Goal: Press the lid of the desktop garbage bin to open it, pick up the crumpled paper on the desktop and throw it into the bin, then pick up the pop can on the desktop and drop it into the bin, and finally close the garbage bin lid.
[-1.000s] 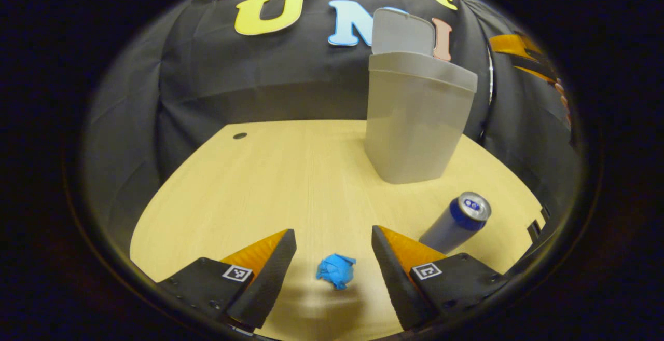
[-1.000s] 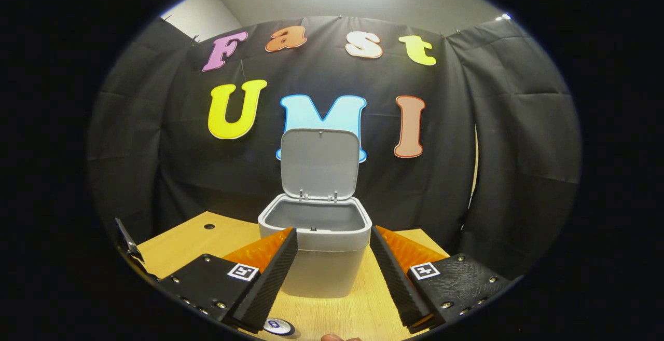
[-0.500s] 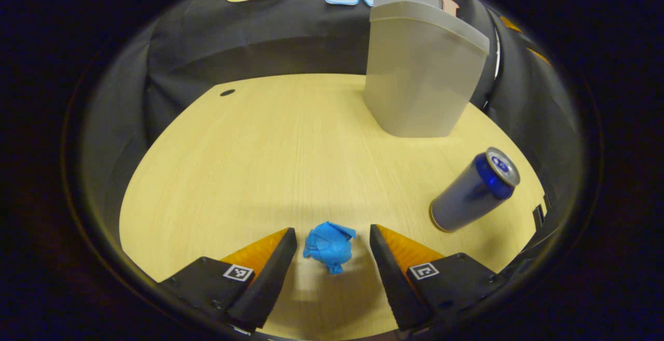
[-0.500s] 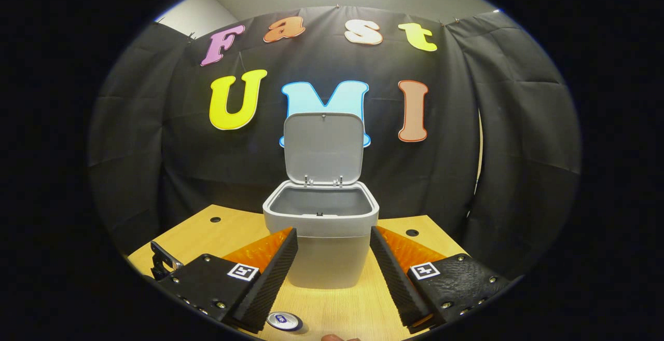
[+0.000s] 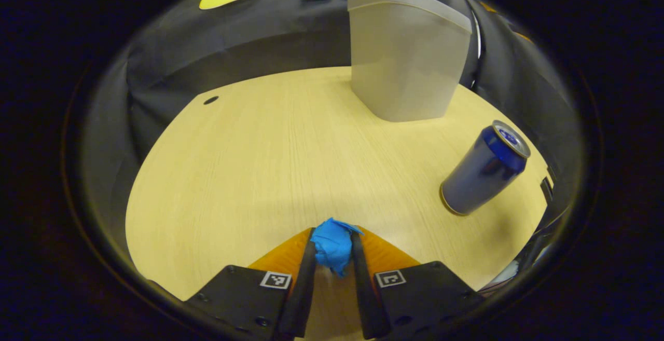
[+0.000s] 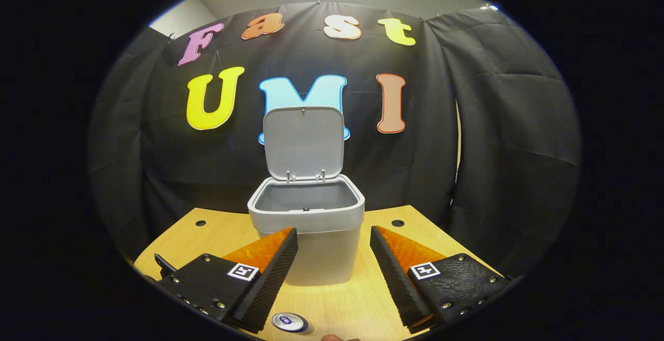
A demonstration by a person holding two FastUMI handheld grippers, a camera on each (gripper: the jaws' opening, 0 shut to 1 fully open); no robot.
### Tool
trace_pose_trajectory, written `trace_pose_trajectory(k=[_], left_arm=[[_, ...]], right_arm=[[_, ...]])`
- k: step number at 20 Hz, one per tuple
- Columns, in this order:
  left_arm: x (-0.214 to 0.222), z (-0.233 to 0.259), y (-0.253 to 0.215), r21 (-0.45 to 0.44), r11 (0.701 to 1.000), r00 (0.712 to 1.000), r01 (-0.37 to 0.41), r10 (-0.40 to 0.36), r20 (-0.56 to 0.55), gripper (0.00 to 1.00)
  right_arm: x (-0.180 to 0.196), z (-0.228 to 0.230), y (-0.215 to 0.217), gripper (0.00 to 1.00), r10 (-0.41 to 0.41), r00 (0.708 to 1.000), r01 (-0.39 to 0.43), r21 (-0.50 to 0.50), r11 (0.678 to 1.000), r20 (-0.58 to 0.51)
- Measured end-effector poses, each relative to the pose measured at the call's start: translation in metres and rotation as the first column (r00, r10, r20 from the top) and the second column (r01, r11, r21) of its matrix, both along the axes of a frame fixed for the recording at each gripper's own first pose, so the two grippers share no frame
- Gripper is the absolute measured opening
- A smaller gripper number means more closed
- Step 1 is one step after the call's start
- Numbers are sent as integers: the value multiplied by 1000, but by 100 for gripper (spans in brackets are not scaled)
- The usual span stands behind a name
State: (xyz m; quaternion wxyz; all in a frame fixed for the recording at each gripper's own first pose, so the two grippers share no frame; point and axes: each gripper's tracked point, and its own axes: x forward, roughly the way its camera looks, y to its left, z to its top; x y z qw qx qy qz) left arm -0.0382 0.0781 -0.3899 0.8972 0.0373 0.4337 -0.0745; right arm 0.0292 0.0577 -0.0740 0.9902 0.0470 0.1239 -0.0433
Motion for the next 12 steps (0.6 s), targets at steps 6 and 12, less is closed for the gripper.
trace_pose_trajectory(k=[6,12], left_arm=[[9,16,12,-11,1000,999,2,-1,33,25],[31,68,0,-30,998,981,-46,51,189,27]], right_arm=[[-2,7,4,91,11,1000,-11,-6,1000,13],[-1,13,-7,90,65,997,-65,-14,998,44]])
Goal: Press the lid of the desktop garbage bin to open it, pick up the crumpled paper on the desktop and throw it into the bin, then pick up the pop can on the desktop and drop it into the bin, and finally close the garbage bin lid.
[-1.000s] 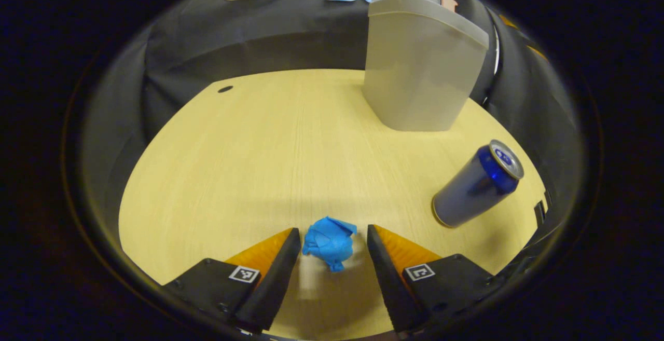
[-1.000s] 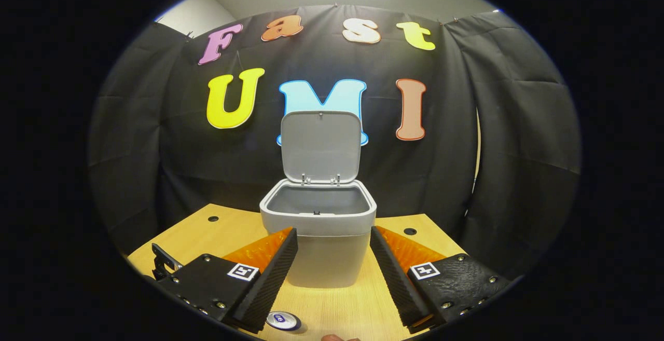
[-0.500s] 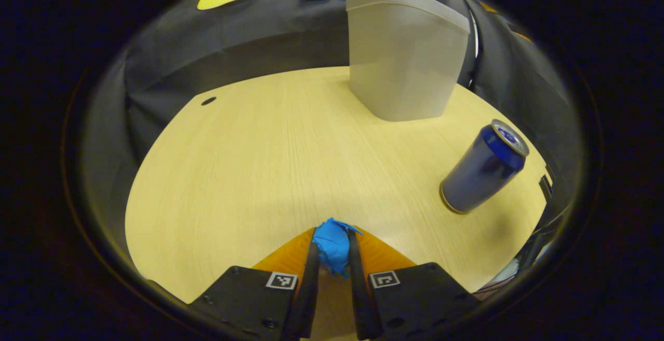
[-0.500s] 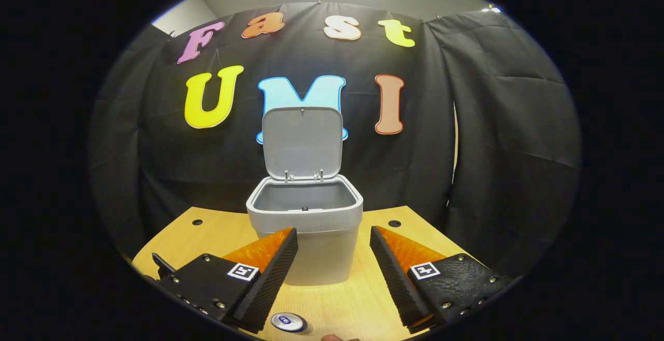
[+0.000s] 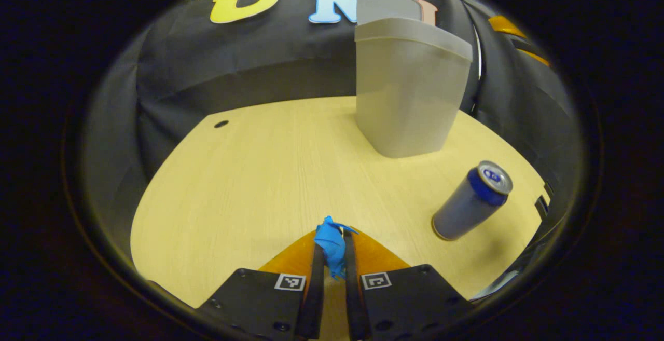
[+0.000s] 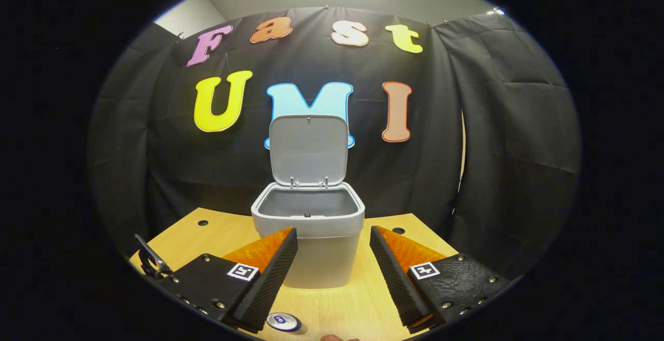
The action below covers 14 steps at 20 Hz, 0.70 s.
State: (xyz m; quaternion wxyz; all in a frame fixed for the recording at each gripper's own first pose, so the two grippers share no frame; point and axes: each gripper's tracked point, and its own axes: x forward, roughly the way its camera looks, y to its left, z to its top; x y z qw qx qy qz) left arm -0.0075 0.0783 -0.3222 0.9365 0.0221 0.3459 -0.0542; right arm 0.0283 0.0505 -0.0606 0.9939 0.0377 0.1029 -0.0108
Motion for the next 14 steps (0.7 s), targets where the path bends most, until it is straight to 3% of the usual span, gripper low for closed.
trace_pose_trajectory(k=[6,10,14], left_arm=[[30,69,-22,-64,997,988,-49,58,143,25],[54,116,-42,-77,997,969,-19,37,243,23],[75,150,-62,-91,996,952,10,18,306,27]], right_arm=[[1,8,-17,91,23,999,-22,-24,999,35],[2,6,-22,91,43,999,-42,-10,999,30],[1,2,-24,91,47,999,-47,-4,999,24]])
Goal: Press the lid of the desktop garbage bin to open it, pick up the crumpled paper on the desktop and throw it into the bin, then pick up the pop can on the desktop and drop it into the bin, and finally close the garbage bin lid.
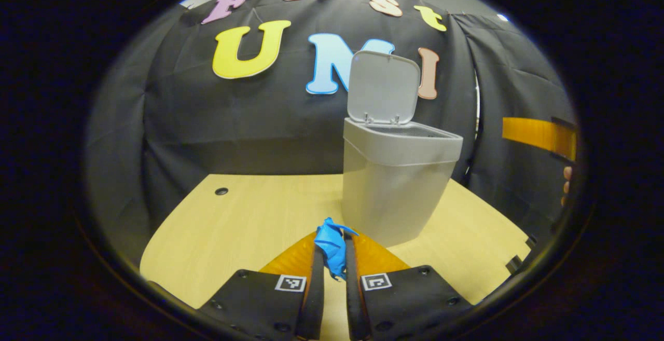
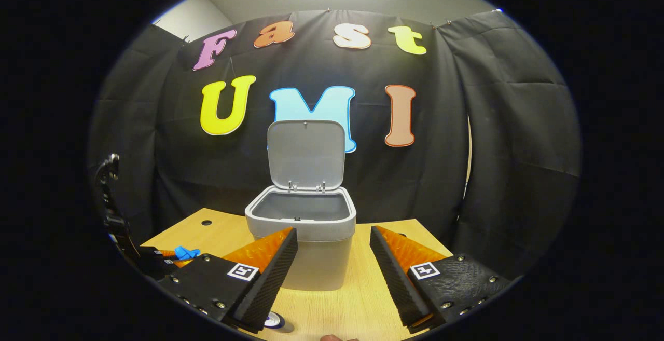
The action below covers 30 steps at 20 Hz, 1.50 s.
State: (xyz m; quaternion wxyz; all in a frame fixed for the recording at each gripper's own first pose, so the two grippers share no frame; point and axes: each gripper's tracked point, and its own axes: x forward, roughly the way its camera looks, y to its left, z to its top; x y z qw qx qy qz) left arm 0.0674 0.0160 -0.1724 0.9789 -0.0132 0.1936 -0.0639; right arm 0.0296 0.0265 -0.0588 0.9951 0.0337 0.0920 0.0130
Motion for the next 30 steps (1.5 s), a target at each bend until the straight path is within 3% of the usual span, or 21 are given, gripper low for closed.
trace_pose_trajectory(k=[8,16,24,29,30], left_arm=[[50,80,-35,-36,998,989,48,-43,142,25],[97,124,-74,-35,991,963,132,-120,242,27],[146,129,-109,-1,979,937,206,-197,288,25],[167,116,-115,11,977,938,213,-207,276,24],[169,112,-116,10,975,940,220,-215,266,30]], right_arm=[[-6,-16,-10,91,-21,1000,21,9,1000,-20],[-17,-29,-24,90,-84,995,85,21,996,-52],[-24,-28,-30,91,-139,988,139,0,990,-68],[-32,-30,-30,90,-157,984,156,-17,988,-81],[-33,-30,-30,90,-160,984,159,-23,987,-83]])
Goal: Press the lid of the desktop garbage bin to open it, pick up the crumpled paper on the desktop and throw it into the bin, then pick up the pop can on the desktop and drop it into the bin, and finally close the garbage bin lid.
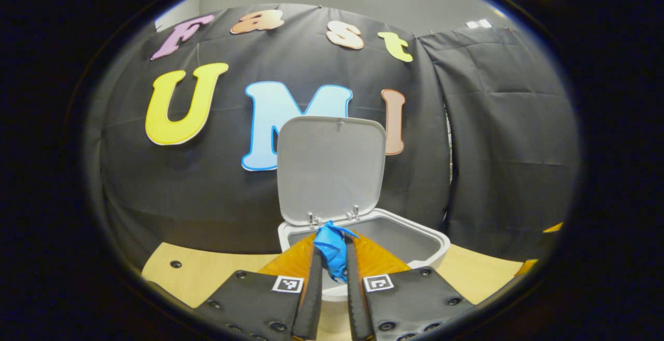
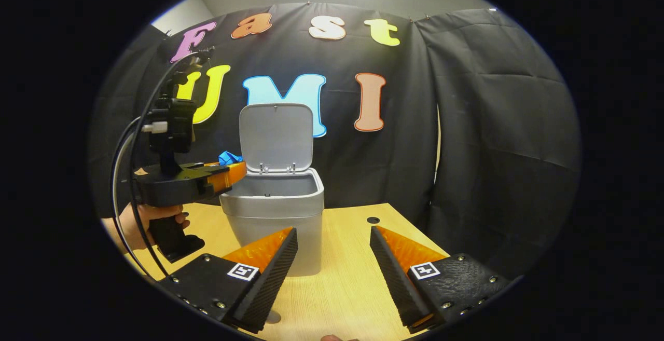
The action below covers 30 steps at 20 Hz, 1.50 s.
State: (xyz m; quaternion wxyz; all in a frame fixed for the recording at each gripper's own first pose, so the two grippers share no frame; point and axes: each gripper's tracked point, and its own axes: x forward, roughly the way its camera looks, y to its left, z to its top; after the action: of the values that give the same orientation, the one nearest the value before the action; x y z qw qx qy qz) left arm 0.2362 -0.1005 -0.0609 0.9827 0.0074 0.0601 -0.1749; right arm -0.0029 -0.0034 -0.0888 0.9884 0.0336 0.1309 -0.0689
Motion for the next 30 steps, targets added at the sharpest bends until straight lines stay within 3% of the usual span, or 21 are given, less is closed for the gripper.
trace_pose_trajectory(k=[1,2,7,8,10,16,25,30], left_arm=[[1,-3,0,3,1000,1000,1,-1,-9,30],[3,-7,-1,6,1000,1000,6,-6,-17,36],[7,-11,1,13,1000,999,7,-7,-32,41],[7,-12,1,16,1000,999,7,-6,-36,55],[6,-11,-2,11,1000,999,15,-14,-40,67],[-4,-1,4,-6,1000,1000,1,-1,-22,88],[-42,20,49,-12,995,995,-95,95,14,90],[-60,24,78,9,987,987,-160,160,13,94]], right_arm=[[0,0,0,90,0,1000,0,-2,1000,-8],[-1,-2,-2,91,-4,1000,4,-1,1000,-11],[-2,-1,-1,90,-9,1000,10,9,1000,-9],[-2,-1,0,90,-6,1000,7,7,1000,-10],[-3,-2,2,91,4,1000,-3,9,1000,-13],[-4,-3,15,91,48,999,-48,3,999,-11],[-1,-21,63,91,226,974,-224,66,972,-27],[-7,-48,98,91,353,931,-348,66,935,-91]])
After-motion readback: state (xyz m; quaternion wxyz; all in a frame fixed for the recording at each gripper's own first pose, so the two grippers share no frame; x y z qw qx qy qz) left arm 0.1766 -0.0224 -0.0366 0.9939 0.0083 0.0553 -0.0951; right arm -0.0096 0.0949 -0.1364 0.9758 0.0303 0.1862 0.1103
